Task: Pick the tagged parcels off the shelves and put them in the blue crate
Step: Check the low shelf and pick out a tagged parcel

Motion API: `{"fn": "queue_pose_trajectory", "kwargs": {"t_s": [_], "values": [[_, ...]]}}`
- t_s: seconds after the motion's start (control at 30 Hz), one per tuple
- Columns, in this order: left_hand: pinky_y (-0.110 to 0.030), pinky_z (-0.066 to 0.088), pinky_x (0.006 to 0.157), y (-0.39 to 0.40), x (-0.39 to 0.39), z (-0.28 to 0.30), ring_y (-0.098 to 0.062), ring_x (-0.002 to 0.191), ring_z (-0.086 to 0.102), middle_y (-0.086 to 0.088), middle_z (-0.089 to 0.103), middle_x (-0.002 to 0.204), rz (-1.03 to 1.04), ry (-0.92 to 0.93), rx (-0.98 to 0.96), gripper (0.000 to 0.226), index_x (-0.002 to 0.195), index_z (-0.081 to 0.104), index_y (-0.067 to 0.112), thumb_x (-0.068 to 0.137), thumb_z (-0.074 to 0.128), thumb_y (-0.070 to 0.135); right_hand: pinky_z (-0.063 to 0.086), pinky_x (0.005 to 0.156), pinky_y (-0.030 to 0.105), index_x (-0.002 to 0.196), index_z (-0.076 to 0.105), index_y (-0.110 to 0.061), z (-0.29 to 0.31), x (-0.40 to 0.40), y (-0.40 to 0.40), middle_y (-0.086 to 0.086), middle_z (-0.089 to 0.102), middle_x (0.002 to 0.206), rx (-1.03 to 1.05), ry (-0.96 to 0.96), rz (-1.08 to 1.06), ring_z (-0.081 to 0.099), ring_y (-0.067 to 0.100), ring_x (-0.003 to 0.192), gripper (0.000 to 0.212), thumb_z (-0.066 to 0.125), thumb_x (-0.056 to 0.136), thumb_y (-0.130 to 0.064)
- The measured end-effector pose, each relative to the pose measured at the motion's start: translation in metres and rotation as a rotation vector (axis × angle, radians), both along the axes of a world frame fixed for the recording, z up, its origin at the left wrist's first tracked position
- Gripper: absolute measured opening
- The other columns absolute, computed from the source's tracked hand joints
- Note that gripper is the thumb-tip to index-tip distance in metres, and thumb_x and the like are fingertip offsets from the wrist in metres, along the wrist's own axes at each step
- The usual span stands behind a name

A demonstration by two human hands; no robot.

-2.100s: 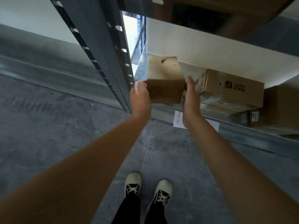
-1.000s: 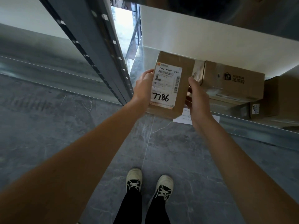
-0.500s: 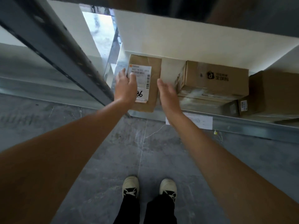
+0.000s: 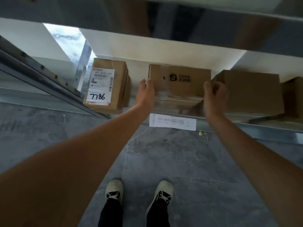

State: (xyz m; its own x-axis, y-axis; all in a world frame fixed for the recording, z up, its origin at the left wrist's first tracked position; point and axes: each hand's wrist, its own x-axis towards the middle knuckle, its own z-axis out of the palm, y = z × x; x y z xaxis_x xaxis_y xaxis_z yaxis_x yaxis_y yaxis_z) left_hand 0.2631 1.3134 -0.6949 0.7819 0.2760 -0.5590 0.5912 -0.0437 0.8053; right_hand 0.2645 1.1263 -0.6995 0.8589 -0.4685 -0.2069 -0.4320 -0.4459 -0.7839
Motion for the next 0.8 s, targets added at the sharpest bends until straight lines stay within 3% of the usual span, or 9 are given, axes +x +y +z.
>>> {"fn": "queue_pose_trajectory", "kwargs": {"t_s": [0.07,0.13,0.23,0.37,0.47,0.53,0.57,0.63,0.8], "values": [[-0.022,0.042,0.072,-0.005,-0.003,0.002,-0.014,0.093,0.053,-0.001,0.058,0.101,0.027,-0.01,-0.002,0.034,0.12,0.055,0.011,0.103,0.032,0.03,0.037,0.1,0.036,0.141,0.039,-0.011,0.001,-0.002,-0.001,0.008,0.049,0.139,0.159,0.154,0.021,0.047,0.024,0.125,0.062,0.05,0.094,-0.05],[-0.02,0.038,0.064,-0.007,-0.01,0.003,-0.009,0.08,0.05,0.004,0.054,0.088,0.089,-0.026,0.014,0.027,0.11,0.056,0.014,0.102,0.033,0.026,0.033,0.101,0.035,0.148,0.033,-0.011,0.003,-0.006,-0.002,0.007,0.043,0.148,0.254,0.252,0.02,0.041,0.027,0.134,0.072,0.046,0.094,-0.056],[-0.024,0.042,0.072,-0.008,-0.018,0.009,-0.009,0.078,0.05,0.0,0.057,0.088,0.237,-0.036,-0.018,0.027,0.104,0.059,0.013,0.101,0.034,0.022,0.037,0.099,0.037,0.142,0.045,-0.012,0.013,-0.013,-0.013,0.007,0.05,0.142,0.33,0.246,0.034,0.046,0.026,0.129,0.067,0.044,0.093,-0.058],[-0.026,0.046,0.08,-0.005,-0.02,0.026,-0.012,0.09,0.056,-0.003,0.066,0.108,0.348,-0.083,-0.041,0.037,0.118,0.066,0.014,0.1,0.034,0.023,0.042,0.101,0.038,0.13,0.059,-0.027,0.036,-0.021,-0.024,-0.004,0.061,0.13,0.455,0.161,0.036,0.055,0.016,0.121,0.063,0.046,0.083,-0.068],[-0.031,0.049,0.091,0.001,-0.025,0.032,-0.015,0.1,0.059,-0.002,0.065,0.112,0.372,-0.071,-0.007,0.037,0.124,0.061,0.019,0.1,0.033,0.024,0.042,0.105,0.048,0.128,0.06,-0.031,0.044,-0.026,-0.029,-0.003,0.063,0.128,0.532,0.216,0.049,0.057,0.019,0.121,0.066,0.044,0.079,-0.073],[-0.04,0.046,0.101,0.005,-0.027,0.035,-0.019,0.107,0.058,-0.002,0.064,0.113,0.369,-0.047,0.016,0.033,0.12,0.059,0.02,0.1,0.033,0.024,0.052,0.093,0.038,0.109,0.067,-0.032,0.043,-0.03,-0.032,-0.01,0.072,0.107,0.515,0.216,0.062,0.066,0.012,0.102,0.05,0.042,0.086,-0.069],[-0.043,0.045,0.102,0.006,-0.027,0.038,-0.021,0.107,0.058,-0.002,0.064,0.111,0.361,-0.033,0.019,0.031,0.114,0.061,0.021,0.099,0.034,0.024,0.056,0.079,0.028,0.097,0.069,-0.032,0.041,-0.032,-0.034,-0.014,0.074,0.09,0.511,0.211,0.043,0.069,0.006,0.086,0.045,0.042,0.089,-0.067],[-0.044,0.048,0.1,0.007,-0.028,0.041,-0.024,0.105,0.06,-0.004,0.067,0.106,0.344,-0.006,-0.015,0.03,0.1,0.065,0.021,0.098,0.035,0.024,0.049,0.052,0.015,0.089,0.067,-0.029,0.041,-0.034,-0.034,-0.017,0.07,0.069,0.538,0.223,0.014,0.065,-0.001,0.06,0.045,0.041,0.091,-0.065],[-0.027,0.052,0.084,0.005,-0.033,0.038,-0.017,0.1,0.063,0.002,0.07,0.099,0.366,-0.013,-0.102,0.031,0.095,0.066,0.024,0.099,0.035,0.024,0.045,0.078,0.033,0.1,0.063,-0.036,0.044,-0.038,-0.03,-0.011,0.068,0.1,0.598,0.277,-0.019,0.062,0.01,0.096,0.042,0.041,0.088,-0.07]]}}
